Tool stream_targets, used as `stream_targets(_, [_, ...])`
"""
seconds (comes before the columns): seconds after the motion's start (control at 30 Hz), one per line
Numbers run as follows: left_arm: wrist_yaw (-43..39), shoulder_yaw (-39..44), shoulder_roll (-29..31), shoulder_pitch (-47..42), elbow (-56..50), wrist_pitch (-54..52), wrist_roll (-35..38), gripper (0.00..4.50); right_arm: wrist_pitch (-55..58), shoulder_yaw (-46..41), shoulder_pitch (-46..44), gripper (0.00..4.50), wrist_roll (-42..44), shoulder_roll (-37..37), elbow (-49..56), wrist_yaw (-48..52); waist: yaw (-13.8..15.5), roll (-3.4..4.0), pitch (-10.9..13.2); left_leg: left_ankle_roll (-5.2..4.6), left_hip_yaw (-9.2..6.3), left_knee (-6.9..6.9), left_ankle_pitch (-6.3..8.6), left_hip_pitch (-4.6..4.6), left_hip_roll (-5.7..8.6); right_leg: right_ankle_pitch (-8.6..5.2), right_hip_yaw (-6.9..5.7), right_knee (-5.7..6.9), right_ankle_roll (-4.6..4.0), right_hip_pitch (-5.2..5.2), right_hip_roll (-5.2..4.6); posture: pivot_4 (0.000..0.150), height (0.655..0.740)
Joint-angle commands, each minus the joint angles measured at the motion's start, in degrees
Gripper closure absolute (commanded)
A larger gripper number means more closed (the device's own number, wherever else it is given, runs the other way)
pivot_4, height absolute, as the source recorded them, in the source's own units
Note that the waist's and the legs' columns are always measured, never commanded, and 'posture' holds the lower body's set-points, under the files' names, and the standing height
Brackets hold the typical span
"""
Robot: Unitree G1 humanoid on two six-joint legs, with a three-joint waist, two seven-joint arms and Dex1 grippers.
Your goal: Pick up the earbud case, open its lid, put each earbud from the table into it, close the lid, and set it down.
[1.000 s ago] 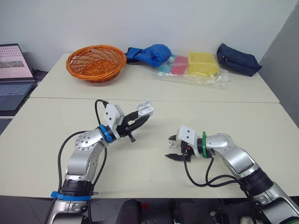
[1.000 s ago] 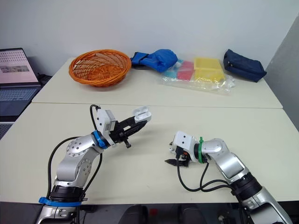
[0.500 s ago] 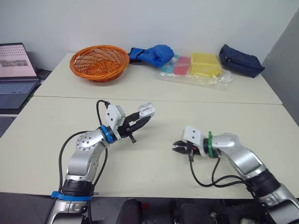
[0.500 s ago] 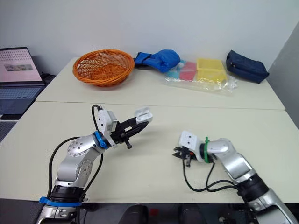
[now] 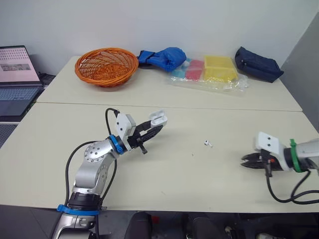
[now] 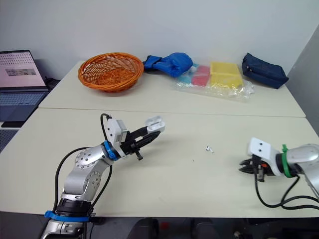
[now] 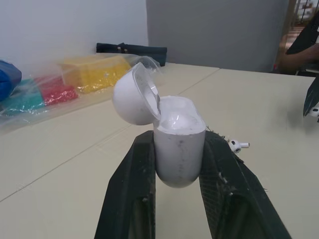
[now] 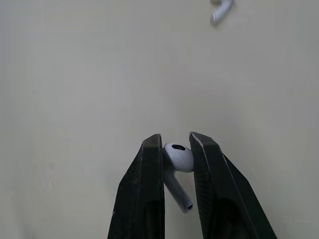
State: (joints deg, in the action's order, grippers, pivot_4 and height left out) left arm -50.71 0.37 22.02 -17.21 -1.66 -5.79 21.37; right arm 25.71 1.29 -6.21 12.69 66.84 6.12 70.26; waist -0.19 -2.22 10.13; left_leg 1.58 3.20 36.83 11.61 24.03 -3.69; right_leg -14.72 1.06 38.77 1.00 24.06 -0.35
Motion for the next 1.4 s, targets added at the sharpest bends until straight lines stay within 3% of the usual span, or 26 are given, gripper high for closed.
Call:
stream_targets(0.03, [0.14,0.1,-0.03,-0.3,-2.21,0.67,0.65,3.7,-7.53,0.09,1.15,4.09,-3.91,3.66,-4.94,2.79,-0.04,0.0,0.0,0.0,0.04,0.01,0.0,0.0,0.0,-0.05,0.03,-0.01,-0.08,0.01,-0.01,0.15,0.74])
stream_targets(0.3, [1.25,0.13,0.01,1.83,-4.33,-0.07,0.72,3.7,-9.84,1.3,1.1,4.09,-8.42,7.93,-9.73,5.7,-0.29,0.1,0.0,0.0,0.05,0.0,0.0,-0.07,-0.01,-0.09,0.06,0.09,-0.15,0.01,0.01,0.15,0.74])
stream_targets(0.73, [2.15,-0.81,0.23,2.22,-5.85,-0.97,0.62,3.7,-12.1,6.52,-6.88,4.09,-13.75,4.46,-17.62,6.06,-0.28,0.1,0.0,0.0,0.04,0.02,0.0,-0.08,0.0,-0.08,0.06,0.09,-0.14,0.0,0.02,0.15,0.74])
stream_targets(1.27, [0.94,-1.42,0.65,2.81,-6.87,-1.06,0.71,3.7,-10.94,7.63,-7.51,4.09,-15.62,2.05,-15.8,6.87,-0.48,0.08,-0.01,0.01,0.05,0.06,0.0,-0.15,0.0,-0.1,0.09,0.12,-0.17,-0.05,0.02,0.15,0.74])
stream_targets(1.3, [0.88,-1.39,0.67,2.82,-6.82,-1.02,0.73,3.7,-11.01,7.46,-7.43,3.37,-15.62,1.95,-15.73,6.74,-0.48,0.07,-0.01,0.01,0.05,0.07,0.0,-0.15,0.0,-0.09,0.09,0.12,-0.17,-0.05,0.02,0.15,0.74])
stream_targets(1.4, [0.64,-1.25,0.58,2.43,-6.2,-0.62,0.74,3.7,-10.77,6.82,-8.03,2.49,-16.08,1.98,-16.03,5.92,-0.45,0.07,-0.01,0.0,0.02,0.06,0.0,-0.15,-0.01,-0.1,0.06,0.12,-0.18,-0.06,0.03,0.15,0.74])
